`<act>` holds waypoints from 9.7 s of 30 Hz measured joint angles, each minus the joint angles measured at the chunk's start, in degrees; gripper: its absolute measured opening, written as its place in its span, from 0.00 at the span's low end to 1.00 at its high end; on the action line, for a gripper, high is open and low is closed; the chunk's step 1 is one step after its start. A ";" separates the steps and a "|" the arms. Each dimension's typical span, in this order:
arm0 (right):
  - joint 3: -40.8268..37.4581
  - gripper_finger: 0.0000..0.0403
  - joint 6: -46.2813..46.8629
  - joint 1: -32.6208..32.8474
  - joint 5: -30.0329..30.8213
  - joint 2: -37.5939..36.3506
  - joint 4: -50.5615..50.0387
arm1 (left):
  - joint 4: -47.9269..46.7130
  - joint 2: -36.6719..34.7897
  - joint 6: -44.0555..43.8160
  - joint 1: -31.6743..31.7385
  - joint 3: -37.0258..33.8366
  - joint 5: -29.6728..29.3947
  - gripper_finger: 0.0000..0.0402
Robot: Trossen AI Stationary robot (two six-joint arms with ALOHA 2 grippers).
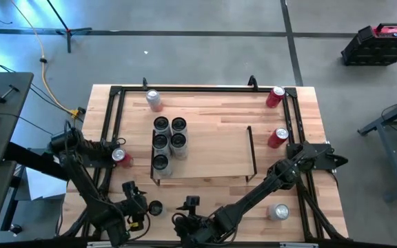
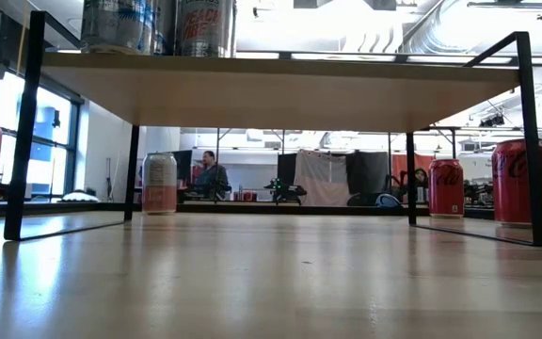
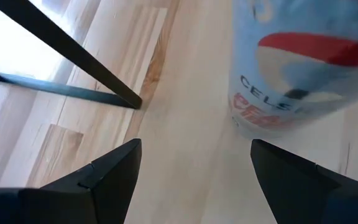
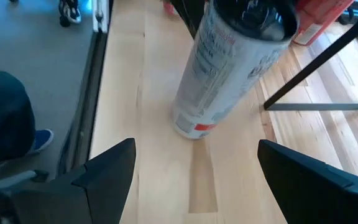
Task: Place canned beverage on shelf
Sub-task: Put the white pink soda can aligned with the other white pink soda cans on the shelf
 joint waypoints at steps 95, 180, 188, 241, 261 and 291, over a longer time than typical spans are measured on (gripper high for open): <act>0.00 0.80 -1.68 -2.94 5.63 0.83 -1.33 | 11.67 -2.52 22.34 5.53 0.07 12.86 0.73; 0.06 0.80 -29.54 4.79 -2.44 -2.74 34.14 | 17.56 -2.46 17.56 -4.08 0.02 -1.41 0.73; -0.07 0.80 -22.37 0.65 3.15 -0.68 29.80 | 17.86 -2.46 17.52 -4.35 0.02 -3.29 0.73; 0.00 0.80 1.76 4.34 17.48 -3.40 -14.71 | 18.94 -2.48 19.56 -4.20 0.04 -5.70 0.73; 0.00 0.80 -4.05 4.15 2.79 -4.82 -2.20 | 19.07 -2.50 19.56 -4.18 0.04 -5.72 0.73; 0.00 0.80 5.64 4.69 17.77 2.20 13.67 | 19.09 -2.50 19.56 -4.16 0.04 -5.72 0.73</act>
